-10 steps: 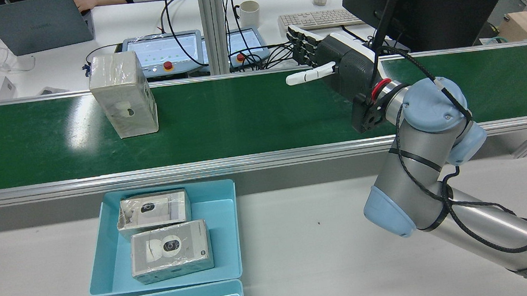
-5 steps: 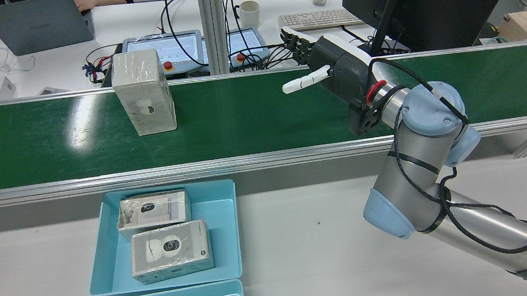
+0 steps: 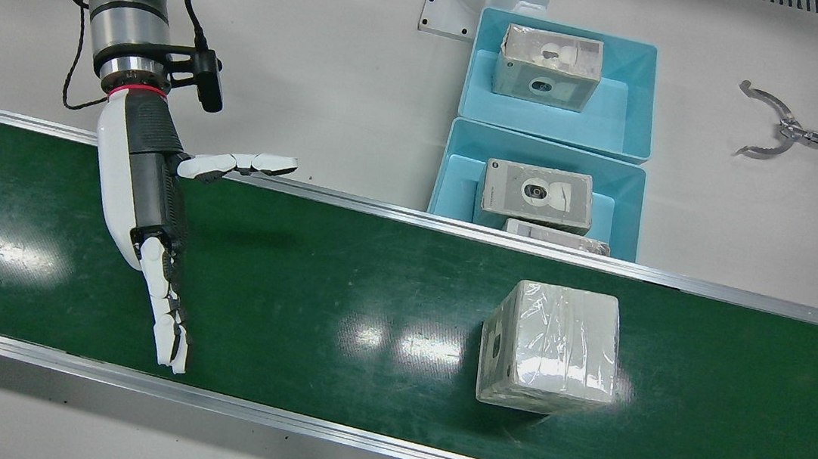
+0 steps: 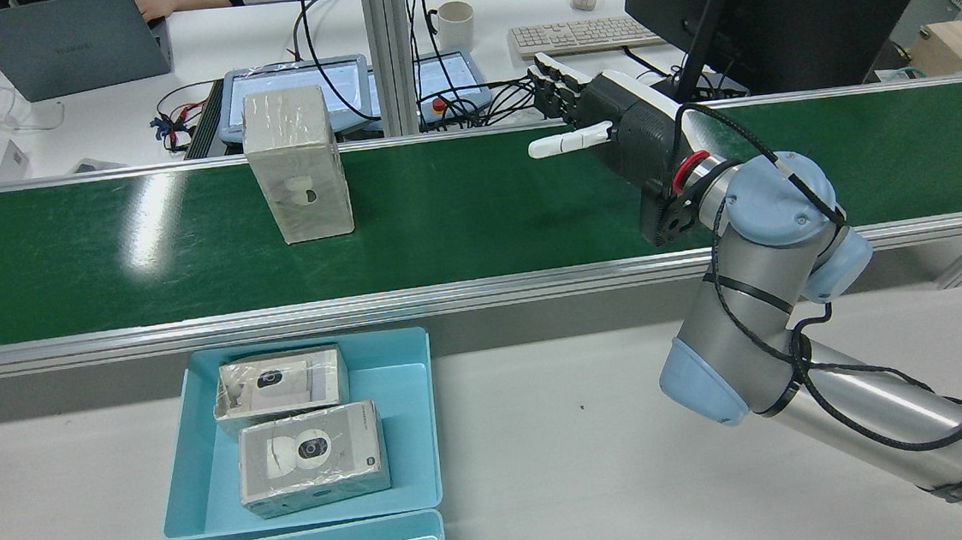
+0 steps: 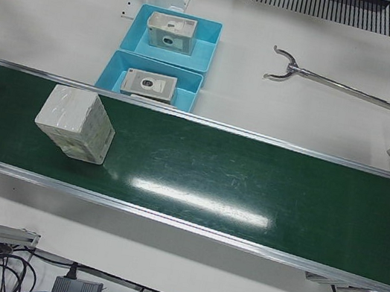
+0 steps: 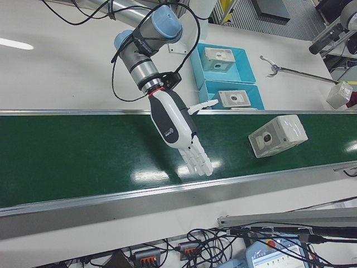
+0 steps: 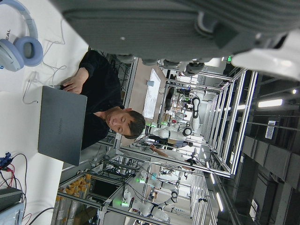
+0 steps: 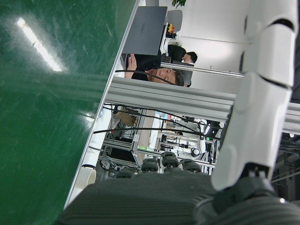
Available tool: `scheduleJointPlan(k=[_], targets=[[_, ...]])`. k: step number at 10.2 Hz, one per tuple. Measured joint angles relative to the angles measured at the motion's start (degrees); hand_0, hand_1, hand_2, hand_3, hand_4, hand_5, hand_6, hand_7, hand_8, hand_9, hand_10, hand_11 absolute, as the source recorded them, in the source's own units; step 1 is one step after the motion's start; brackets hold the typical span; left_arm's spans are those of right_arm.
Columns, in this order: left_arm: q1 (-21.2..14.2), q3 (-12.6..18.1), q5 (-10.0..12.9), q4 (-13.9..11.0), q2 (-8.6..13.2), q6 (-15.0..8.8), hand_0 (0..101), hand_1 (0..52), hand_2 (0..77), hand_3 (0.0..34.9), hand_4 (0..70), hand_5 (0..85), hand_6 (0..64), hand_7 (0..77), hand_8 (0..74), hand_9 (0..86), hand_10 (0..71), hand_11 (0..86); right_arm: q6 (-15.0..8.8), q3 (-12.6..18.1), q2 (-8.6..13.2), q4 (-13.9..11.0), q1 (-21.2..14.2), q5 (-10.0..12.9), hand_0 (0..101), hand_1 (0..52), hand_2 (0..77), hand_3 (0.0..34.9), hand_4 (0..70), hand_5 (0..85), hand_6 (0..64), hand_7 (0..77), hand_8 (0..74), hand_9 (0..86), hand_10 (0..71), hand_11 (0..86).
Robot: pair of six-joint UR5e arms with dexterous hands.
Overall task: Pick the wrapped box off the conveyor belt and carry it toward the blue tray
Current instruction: 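Wait with the right hand in the path of the wrapped white box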
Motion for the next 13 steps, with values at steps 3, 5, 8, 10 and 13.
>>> scheduleJointPlan(k=[3,5,8,10,13], targets=[[0.0,0.0,0.0,0.0,0.0,0.0,0,0.0,0.5,0.0,0.0,1.1,0.0,0.0,0.0,0.0,0.5,0.0,1.6,-0.9,0.2,0.0,0.0,0.3,43,10.9,9.3,0.4,0.0,0.5,0.0,0.0,3.3,1.6,0.0,1.1],[0.0,0.0,0.0,0.0,0.0,0.0,0,0.0,0.5,0.0,0.0,1.1,0.0,0.0,0.0,0.0,0.0,0.0,3.0,-1.7,0.3,0.1,-0.1,0.5,44,11.5,10.4,0.1,0.0,0.5,0.0,0.0,3.3,1.6,0.0,1.1],[0.0,0.0,0.0,0.0,0.0,0.0,0,0.0,0.5,0.0,0.0,1.1,0.0,0.0,0.0,0.0,0.5,0.0,3.6,-2.1,0.5,0.7,-0.2,0.5,44,11.5,10.4,0.1,0.0,0.5,0.0,0.0,3.3,1.6,1.6,2.2],[0.0,0.0,0.0,0.0,0.0,0.0,0,0.0,0.5,0.0,0.0,1.1,0.0,0.0,0.0,0.0,0.0,0.0,3.6,-2.1,0.6,0.8,-0.2,0.5,44,12.0,10.4,0.1,0.0,0.5,0.0,0.0,3.3,1.6,1.1,3.8],[0.0,0.0,0.0,0.0,0.0,0.0,0,0.0,0.5,0.0,0.0,1.1,0.0,0.0,0.0,0.0,0.0,0.0,3.6,-2.1,0.7,0.8,-0.2,0.5,45,12.5,10.4,0.1,0.0,0.5,0.0,0.0,3.3,1.6,0.5,2.7]])
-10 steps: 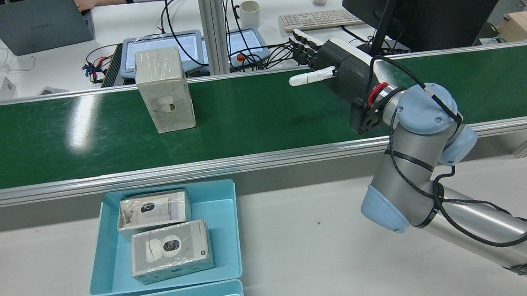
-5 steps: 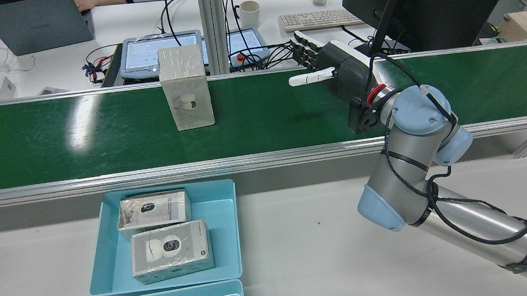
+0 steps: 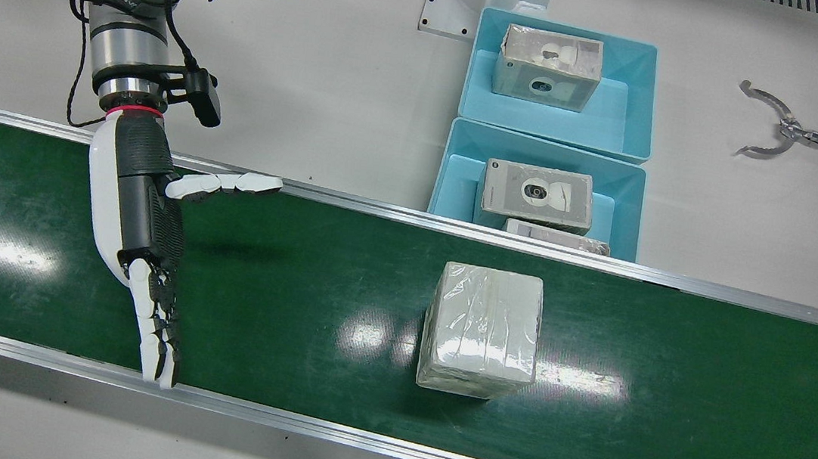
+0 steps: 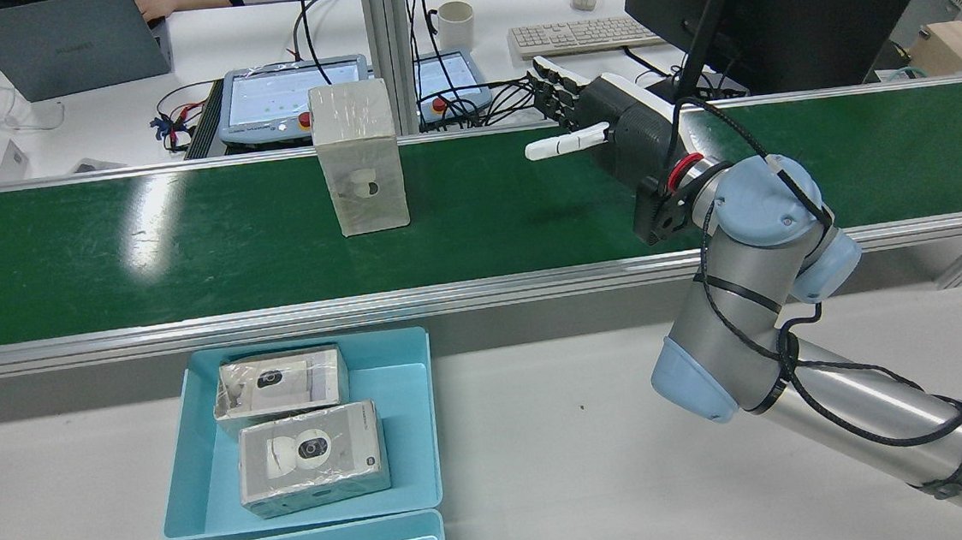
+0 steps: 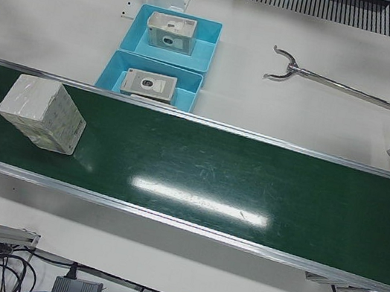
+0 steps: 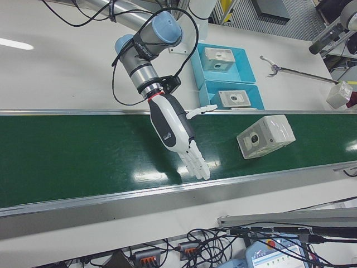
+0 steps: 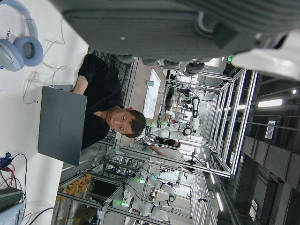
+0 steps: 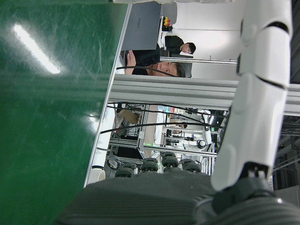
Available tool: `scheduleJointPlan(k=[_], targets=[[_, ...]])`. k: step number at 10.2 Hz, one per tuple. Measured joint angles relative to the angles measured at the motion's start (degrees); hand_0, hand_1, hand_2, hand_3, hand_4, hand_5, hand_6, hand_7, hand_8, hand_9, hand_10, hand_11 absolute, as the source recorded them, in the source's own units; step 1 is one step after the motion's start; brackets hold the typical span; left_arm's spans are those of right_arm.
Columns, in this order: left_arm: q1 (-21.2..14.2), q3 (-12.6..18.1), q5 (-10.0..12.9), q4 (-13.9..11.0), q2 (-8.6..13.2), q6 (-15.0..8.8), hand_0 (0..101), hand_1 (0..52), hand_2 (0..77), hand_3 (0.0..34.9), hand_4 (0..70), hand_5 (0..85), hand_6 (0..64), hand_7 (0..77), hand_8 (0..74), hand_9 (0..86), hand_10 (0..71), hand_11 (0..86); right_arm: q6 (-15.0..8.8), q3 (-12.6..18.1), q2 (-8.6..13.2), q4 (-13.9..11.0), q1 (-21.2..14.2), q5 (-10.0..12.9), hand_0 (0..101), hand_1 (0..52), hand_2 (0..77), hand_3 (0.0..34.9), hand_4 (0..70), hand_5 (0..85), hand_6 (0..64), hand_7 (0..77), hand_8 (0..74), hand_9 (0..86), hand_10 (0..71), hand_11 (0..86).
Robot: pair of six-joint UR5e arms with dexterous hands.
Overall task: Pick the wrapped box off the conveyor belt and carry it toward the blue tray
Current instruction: 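Wait with the right hand in the path of the wrapped white box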
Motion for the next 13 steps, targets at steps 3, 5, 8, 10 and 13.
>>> scheduleJointPlan(k=[3,5,8,10,13], targets=[[0.0,0.0,0.0,0.0,0.0,0.0,0,0.0,0.5,0.0,0.0,1.1,0.0,0.0,0.0,0.0,0.0,0.0,0.0,0.0,0.0,0.0,0.0,0.0,45,13.6,9.8,0.1,1.1,0.5,0.0,0.0,1.6,1.6,0.5,2.2],[0.0,0.0,0.0,0.0,0.0,0.0,0,0.0,0.5,0.0,0.0,1.1,0.0,0.0,0.0,0.0,0.0,0.0,0.0,0.0,0.0,0.0,-0.1,0.0,46,13.6,10.9,0.2,1.1,0.5,0.0,0.0,2.7,1.6,0.5,2.2],[0.0,0.0,0.0,0.0,0.0,0.0,0,0.0,0.5,0.0,0.0,1.1,0.0,0.5,0.0,0.0,0.0,0.0,-0.1,-0.1,0.0,0.0,-0.1,0.0,46,13.6,10.9,0.0,1.1,0.5,0.0,0.0,2.7,1.6,0.5,2.2],[0.0,0.0,0.0,0.0,0.0,0.0,0,0.0,0.5,0.0,0.0,1.1,0.0,0.0,0.0,0.0,0.0,0.0,-0.1,-0.1,0.0,0.0,-0.2,0.0,46,13.6,10.9,0.0,1.1,0.5,0.0,0.0,2.7,1.6,0.0,2.2],[0.0,0.0,0.0,0.0,0.0,0.0,0,0.0,0.5,0.0,0.0,1.1,0.0,0.0,0.0,0.0,0.0,0.0,-0.3,-0.1,0.1,0.0,-0.3,0.0,46,13.6,10.9,0.0,1.1,0.5,0.0,0.0,2.7,1.6,1.1,2.2]])
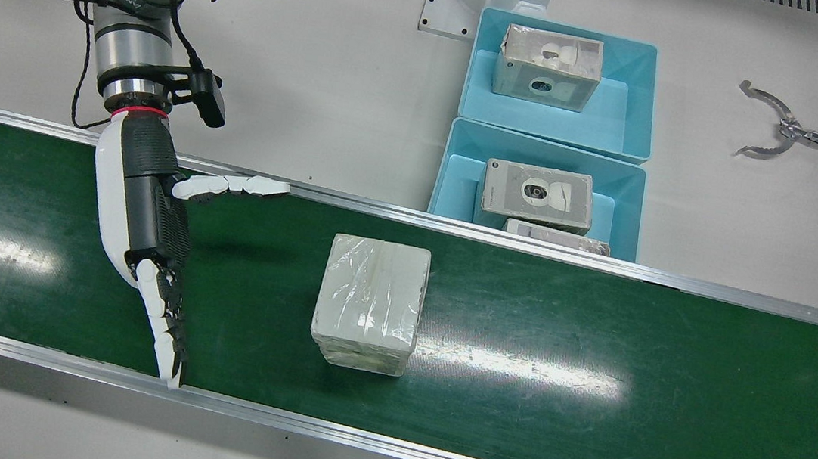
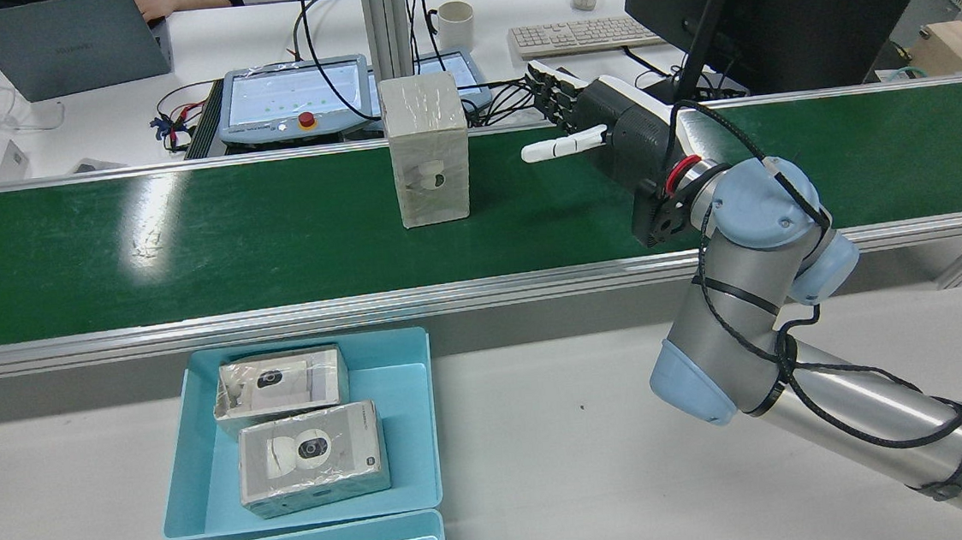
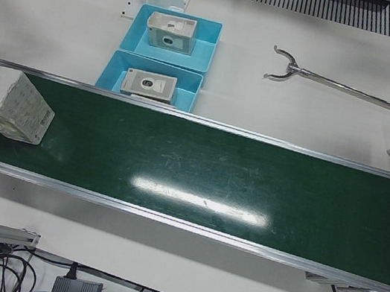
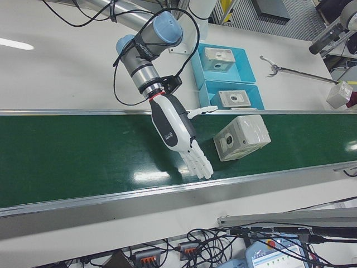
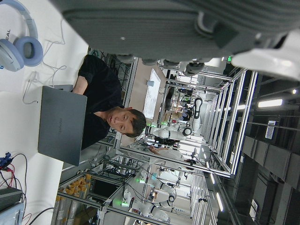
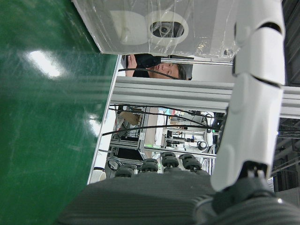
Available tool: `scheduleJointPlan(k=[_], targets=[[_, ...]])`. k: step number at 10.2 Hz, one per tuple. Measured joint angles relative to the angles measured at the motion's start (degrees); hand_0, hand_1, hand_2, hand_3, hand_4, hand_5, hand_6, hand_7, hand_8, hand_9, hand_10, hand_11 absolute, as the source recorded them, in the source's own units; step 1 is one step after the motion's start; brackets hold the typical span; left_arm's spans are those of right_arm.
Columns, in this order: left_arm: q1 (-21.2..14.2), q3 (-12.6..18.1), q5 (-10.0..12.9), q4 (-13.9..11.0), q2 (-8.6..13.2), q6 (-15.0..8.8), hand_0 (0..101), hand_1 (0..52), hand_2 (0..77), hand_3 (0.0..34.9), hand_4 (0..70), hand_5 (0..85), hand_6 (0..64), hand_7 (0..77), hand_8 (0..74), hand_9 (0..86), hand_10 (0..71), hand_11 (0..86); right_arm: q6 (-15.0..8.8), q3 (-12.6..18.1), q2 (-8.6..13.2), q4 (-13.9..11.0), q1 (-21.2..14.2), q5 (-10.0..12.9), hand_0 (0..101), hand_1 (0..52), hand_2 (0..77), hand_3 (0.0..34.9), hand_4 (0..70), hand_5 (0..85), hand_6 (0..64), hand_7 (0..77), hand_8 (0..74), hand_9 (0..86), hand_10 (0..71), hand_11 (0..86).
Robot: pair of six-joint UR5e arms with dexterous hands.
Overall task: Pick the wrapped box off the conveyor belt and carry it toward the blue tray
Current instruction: 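Wait with the right hand in the path of the wrapped white box, then close the right hand fingers around the wrapped white box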
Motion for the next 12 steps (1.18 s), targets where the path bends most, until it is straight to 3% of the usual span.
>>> scheduleJointPlan(k=[12], targets=[[0.0,0.0,0.0,0.0,0.0,0.0,0,0.0,0.5,0.0,0.0,1.1,0.0,0.5,0.0,0.0,0.0,0.0,-0.1,-0.4,0.4,0.0,-0.5,0.0,46,13.1,11.4,0.0,1.1,0.5,0.0,0.0,2.7,1.6,1.1,3.3]])
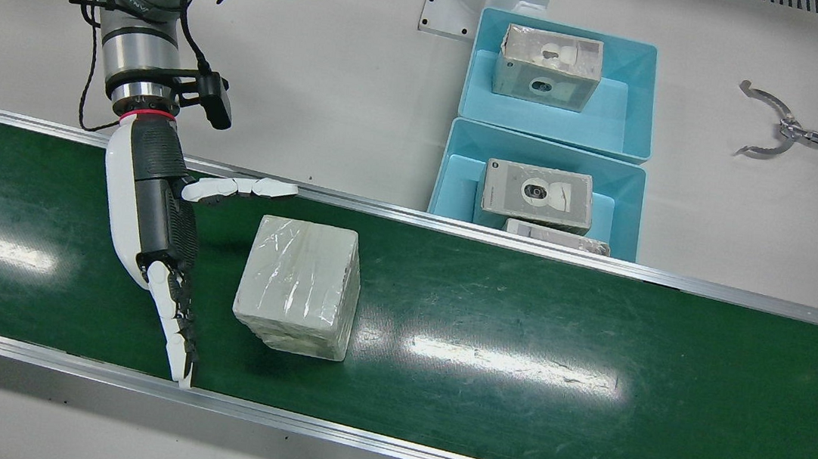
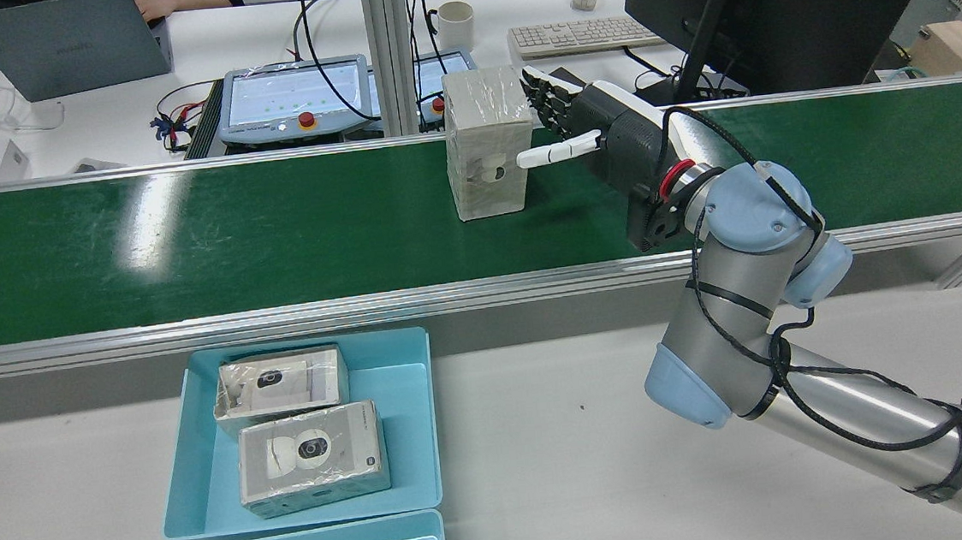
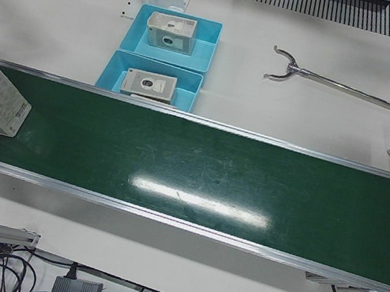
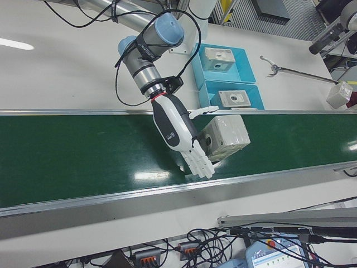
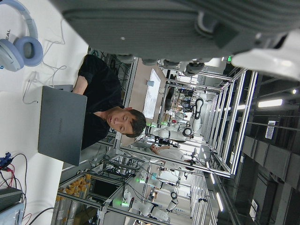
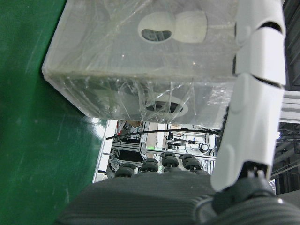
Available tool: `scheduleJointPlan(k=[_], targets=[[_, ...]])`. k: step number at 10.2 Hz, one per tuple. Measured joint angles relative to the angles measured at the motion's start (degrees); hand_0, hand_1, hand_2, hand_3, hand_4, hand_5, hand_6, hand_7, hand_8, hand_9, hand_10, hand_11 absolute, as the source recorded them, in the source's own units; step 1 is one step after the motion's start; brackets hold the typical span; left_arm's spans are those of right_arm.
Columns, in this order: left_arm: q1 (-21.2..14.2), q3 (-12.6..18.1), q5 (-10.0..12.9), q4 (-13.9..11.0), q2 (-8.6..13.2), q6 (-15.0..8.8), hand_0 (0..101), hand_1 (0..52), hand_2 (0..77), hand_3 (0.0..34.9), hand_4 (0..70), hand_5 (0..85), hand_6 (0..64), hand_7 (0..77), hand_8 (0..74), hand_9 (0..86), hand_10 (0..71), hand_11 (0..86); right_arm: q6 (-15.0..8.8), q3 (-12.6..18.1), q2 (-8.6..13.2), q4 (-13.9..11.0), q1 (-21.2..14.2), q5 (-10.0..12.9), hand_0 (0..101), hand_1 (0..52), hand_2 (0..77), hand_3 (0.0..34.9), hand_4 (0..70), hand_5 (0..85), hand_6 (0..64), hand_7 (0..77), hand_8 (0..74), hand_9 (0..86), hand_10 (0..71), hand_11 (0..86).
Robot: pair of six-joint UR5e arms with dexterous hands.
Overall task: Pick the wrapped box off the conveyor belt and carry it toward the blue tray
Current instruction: 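Close the right hand fingers around the wrapped white box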
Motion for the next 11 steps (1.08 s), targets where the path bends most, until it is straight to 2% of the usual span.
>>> scheduleJointPlan(k=[4,7,8,9,10,11], targets=[[0.0,0.0,0.0,0.0,0.0,0.0,0,0.0,0.5,0.0,0.0,1.1,0.0,0.0,0.0,0.0,0.0,0.0,0.1,0.0,0.0,0.0,0.0,0.0,46,13.1,11.4,0.0,2.2,0.5,0.0,0.0,4.4,1.6,1.1,3.3],[0.0,0.0,0.0,0.0,0.0,0.0,0,0.0,0.5,0.0,0.0,1.1,0.0,0.5,0.0,0.0,0.0,0.0,0.3,0.0,0.0,0.1,-0.1,0.5,44,10.9,10.4,0.1,3.3,0.5,0.0,0.0,4.4,2.2,1.6,3.3],[0.0,0.0,0.0,0.0,0.0,0.0,0,0.0,0.5,0.0,0.0,1.1,0.0,0.5,0.0,0.0,0.0,0.0,0.4,0.1,0.0,0.1,-0.1,0.8,44,10.9,12.0,0.0,2.7,7.6,0.0,0.0,4.4,1.6,4.4,6.0],[0.0,0.0,0.0,0.0,0.0,0.0,0,0.0,0.5,0.0,0.0,1.1,0.0,0.0,0.0,0.0,0.0,0.0,0.5,0.1,0.1,0.1,-0.1,0.9,44,10.9,14.2,0.0,9.8,16.4,2.2,0.5,9.8,1.6,8.7,12.5],[0.0,0.0,0.0,0.0,0.0,0.0,0,0.0,0.5,0.0,0.0,1.1,0.0,0.5,0.0,0.0,0.5,0.0,0.5,0.1,0.1,0.2,-0.1,1.1,44,7.1,16.9,0.0,9.8,29.5,10.9,9.8,9.8,1.6,8.7,12.5],[0.0,0.0,0.0,0.0,0.0,0.0,0,0.0,0.5,0.0,0.0,1.1,0.0,0.5,0.0,0.0,0.5,0.0,0.5,0.1,0.1,0.5,-0.1,1.2,43,9.8,18.0,0.0,12.0,39.8,19.6,19.6,26.7,18.0,19.1,26.2]])
